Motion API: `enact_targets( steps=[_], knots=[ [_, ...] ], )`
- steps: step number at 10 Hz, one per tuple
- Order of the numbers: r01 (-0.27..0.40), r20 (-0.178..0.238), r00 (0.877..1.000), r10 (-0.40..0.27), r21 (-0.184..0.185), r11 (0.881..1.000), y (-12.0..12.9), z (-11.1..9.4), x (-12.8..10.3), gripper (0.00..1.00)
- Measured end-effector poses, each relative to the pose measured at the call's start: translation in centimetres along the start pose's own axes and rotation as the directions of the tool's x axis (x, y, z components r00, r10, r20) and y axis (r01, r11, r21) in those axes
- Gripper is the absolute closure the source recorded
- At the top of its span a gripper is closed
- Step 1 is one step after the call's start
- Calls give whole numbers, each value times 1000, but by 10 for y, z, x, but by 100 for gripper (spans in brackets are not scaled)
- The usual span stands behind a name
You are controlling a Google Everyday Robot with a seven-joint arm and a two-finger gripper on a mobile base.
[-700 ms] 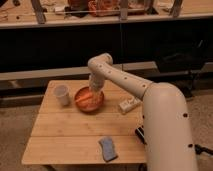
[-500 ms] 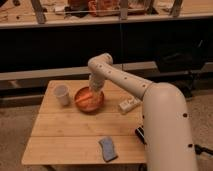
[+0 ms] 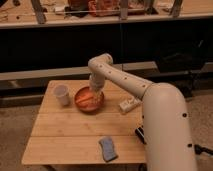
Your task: Place the pepper in the ceramic bowl
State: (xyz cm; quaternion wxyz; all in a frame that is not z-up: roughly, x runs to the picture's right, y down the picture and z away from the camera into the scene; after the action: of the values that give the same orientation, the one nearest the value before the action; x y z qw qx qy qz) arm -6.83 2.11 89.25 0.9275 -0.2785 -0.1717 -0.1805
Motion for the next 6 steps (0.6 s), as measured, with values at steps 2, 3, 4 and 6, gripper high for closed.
enact_targets(
  steps=[2,3,4,6],
  knots=[
    [0,1,1000,0,-1,1000,0,1,0,66],
    [0,1,1000,0,-2,1000,0,1,0,66],
    [0,1,1000,0,-3,1000,1,2,1,66],
    [-1,2,1000,1,-3,1000,1,2,2,61]
  ],
)
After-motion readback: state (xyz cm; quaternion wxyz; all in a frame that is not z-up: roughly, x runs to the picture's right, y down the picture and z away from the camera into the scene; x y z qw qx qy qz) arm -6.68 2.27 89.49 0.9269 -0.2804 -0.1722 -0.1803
